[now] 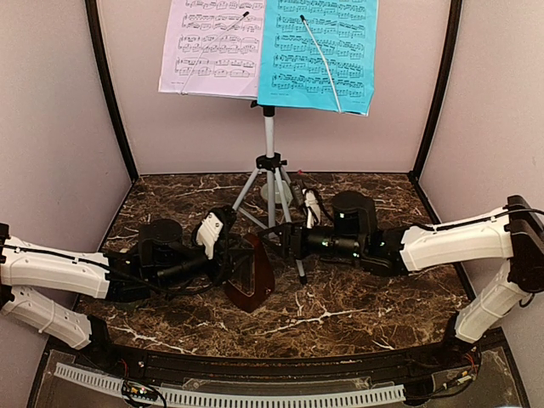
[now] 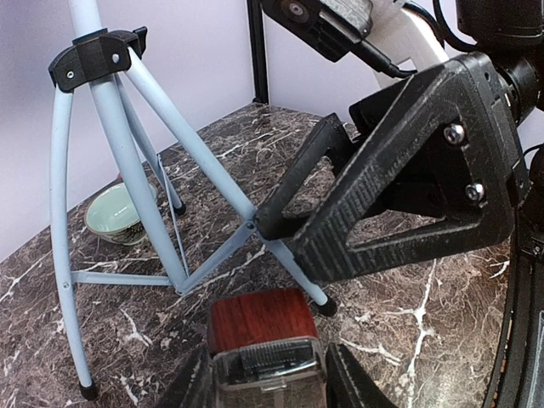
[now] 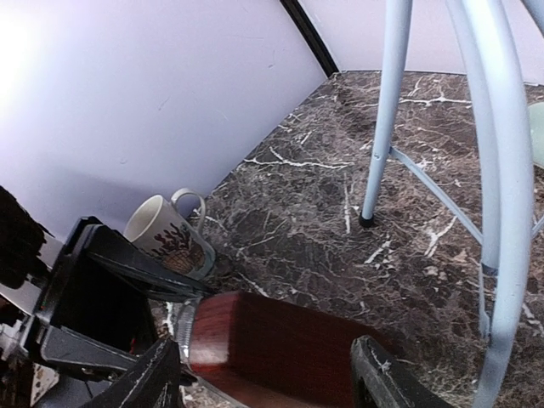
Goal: Set up the instrument practice props
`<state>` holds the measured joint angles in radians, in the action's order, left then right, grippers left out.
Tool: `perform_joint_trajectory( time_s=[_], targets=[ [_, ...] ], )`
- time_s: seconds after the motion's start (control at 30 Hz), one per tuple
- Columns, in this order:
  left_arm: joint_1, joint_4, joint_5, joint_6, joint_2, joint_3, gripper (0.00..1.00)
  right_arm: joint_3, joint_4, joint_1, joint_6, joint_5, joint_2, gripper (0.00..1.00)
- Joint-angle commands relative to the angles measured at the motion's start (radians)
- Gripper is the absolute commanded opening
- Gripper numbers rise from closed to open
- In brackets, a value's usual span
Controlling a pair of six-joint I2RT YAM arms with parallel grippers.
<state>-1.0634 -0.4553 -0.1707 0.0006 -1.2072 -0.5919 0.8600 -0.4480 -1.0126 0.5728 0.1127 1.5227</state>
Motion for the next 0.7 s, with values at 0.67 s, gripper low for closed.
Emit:
perform_joint_trajectory(
  time_s=[0.67],
  targets=[
    [-0.003,-0.067,0.025,0.022,0.064,0.057,0.14,-0.005,-0.126,0.014,0.204,0.104,0.201,0.48]
  ],
)
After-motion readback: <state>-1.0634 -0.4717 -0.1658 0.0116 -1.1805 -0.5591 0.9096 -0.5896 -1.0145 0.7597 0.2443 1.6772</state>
